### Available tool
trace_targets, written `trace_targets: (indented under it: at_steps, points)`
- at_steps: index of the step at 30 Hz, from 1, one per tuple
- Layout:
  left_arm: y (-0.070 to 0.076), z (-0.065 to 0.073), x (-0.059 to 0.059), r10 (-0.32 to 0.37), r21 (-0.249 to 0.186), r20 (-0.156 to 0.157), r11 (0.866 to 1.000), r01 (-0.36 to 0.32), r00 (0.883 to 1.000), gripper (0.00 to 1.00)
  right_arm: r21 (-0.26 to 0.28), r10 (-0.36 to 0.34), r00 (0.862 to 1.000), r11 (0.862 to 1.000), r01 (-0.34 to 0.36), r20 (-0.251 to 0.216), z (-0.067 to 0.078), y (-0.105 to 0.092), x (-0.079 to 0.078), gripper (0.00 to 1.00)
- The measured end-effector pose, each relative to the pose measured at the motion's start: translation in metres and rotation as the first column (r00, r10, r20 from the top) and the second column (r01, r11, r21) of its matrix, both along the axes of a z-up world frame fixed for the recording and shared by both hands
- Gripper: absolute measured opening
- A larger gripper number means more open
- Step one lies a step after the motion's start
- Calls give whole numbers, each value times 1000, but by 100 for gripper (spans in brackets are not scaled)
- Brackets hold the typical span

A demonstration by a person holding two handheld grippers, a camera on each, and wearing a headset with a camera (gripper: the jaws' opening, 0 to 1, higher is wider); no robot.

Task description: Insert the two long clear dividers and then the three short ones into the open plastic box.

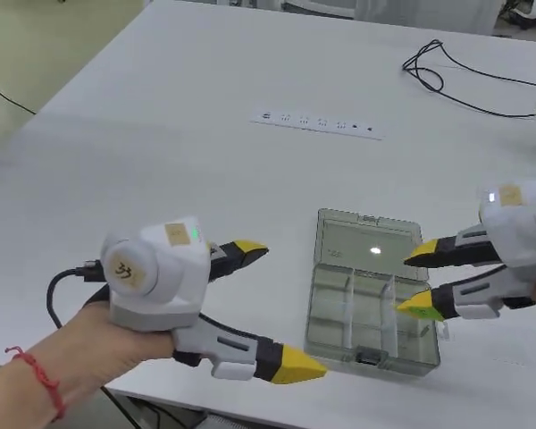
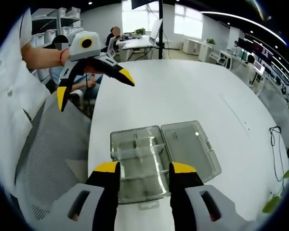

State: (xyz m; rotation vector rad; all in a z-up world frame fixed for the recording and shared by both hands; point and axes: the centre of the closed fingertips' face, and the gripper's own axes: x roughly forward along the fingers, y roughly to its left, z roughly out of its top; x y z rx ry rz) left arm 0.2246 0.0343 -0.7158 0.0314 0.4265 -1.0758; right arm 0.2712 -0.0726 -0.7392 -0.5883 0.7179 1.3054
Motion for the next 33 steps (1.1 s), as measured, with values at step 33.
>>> trace_targets:
  at_steps: [33]
  points:
    - [3, -5, 3, 16, 5, -23, 1000, -16, 1000, 100, -352, 85, 995, 931, -100, -58, -81, -140, 0, 51]
